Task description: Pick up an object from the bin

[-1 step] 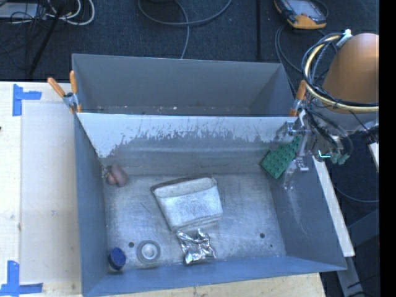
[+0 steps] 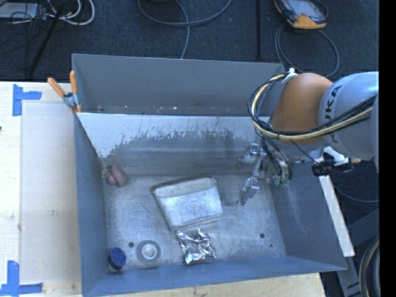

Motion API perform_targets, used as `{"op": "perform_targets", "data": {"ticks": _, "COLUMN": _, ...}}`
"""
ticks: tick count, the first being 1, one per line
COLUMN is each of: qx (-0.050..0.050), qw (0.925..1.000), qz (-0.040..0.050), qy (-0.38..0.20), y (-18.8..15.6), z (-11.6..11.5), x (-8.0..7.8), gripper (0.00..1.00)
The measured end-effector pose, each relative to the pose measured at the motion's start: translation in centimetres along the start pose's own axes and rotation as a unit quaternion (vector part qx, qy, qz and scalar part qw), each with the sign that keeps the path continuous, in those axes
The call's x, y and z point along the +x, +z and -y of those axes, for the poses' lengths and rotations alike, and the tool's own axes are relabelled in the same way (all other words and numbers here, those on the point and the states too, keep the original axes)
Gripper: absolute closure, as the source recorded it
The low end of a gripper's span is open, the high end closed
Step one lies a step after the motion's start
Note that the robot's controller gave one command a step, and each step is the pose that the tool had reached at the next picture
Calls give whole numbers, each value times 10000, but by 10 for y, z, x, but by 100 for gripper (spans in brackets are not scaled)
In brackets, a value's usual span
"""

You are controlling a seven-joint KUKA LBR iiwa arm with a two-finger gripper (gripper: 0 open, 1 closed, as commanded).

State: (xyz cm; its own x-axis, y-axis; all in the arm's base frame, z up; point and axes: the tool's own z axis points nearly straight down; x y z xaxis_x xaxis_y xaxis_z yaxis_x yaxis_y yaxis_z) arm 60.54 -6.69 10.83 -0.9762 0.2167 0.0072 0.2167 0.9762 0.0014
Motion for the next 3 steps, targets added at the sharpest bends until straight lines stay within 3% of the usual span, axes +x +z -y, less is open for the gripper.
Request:
{"op": "perform_targets", "data": {"ticks": 1, "qx": 1, "qw": 9980, "qz": 9, "qy": -632, "y": -5, "z": -48, "x": 57, "gripper": 0}}
{"op": "perform_targets", "data": {"ticks": 2, "qx": 8, "qw": 9928, "qz": 3, "qy": -1197, "y": -14, "z": -69, "x": 125, "gripper": 0}}
{"op": "perform_targets", "data": {"ticks": 3, "qx": 15, "qw": 9901, "qz": 187, "qy": -1392, "y": 8, "z": -84, "x": 132, "gripper": 0}}
